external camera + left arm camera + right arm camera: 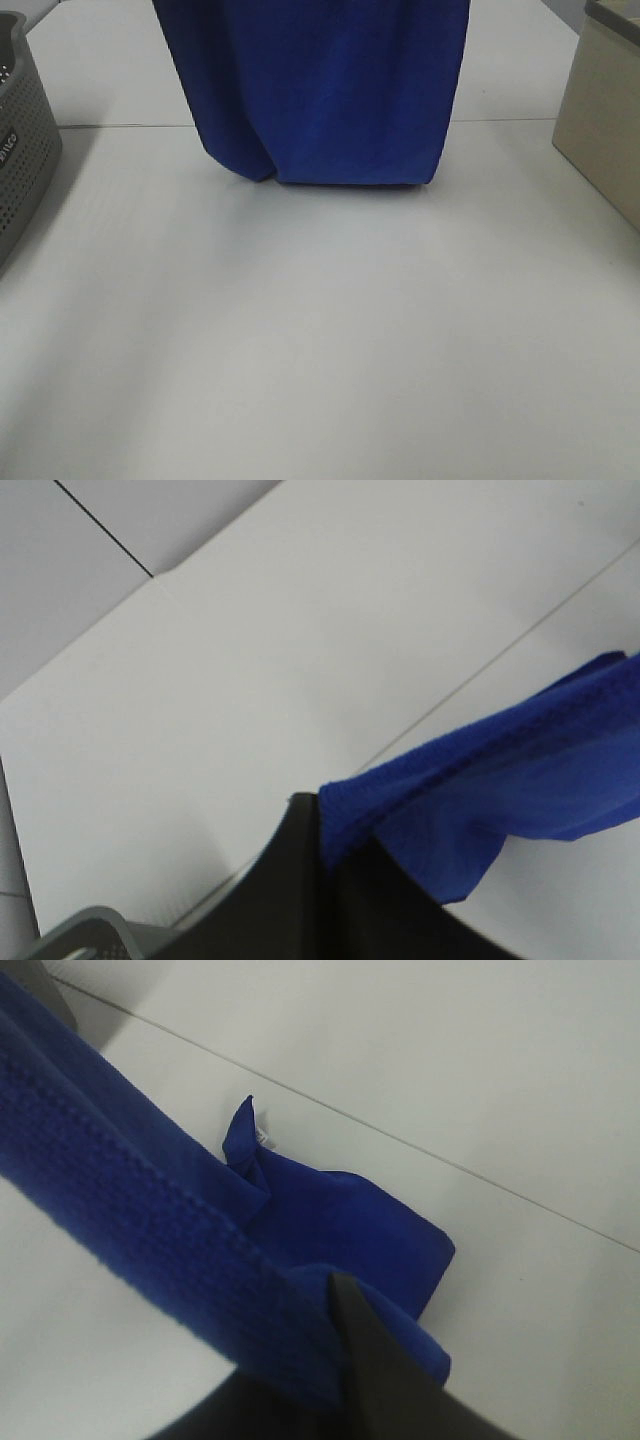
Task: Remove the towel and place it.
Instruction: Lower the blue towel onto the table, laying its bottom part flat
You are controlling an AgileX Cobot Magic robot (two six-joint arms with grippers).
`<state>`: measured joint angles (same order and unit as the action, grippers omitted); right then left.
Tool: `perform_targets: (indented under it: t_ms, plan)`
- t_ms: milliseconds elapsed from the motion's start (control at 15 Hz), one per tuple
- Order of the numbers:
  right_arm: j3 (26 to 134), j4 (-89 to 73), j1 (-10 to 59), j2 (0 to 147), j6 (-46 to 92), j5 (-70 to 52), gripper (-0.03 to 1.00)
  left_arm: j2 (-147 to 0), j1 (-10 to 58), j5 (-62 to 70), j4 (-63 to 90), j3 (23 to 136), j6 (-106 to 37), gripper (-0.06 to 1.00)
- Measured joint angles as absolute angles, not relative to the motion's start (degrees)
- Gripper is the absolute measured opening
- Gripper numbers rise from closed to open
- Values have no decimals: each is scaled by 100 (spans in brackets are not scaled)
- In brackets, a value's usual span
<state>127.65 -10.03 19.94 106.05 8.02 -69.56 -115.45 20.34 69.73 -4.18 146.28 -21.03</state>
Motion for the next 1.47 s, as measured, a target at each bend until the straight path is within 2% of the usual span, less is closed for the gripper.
perform_targets:
  t_ms: [200, 533, 867, 1267, 1467]
  plan:
    - [12731, -1077, 1994, 10600, 808, -6984, 2, -10949, 2034, 6979, -487, 13333, -1845, 0]
    - [11219, -1495, 1994, 10141, 814, -6979, 2, -9614, 2034, 6967, -344, 10726, -1524, 0]
    - [9935, -1610, 2045, 9448, 848, -6950, 2, -8755, 2091, 6875, -447, 9465, -1524, 0]
    - [9305, -1776, 2080, 8806, 854, -6847, 2, -7935, 2103, 6755, -212, 8892, -1547, 0]
    - [8703, -1896, 2080, 8623, 854, -6853, 2, -7752, 2103, 6749, 86, 8107, -1667, 0]
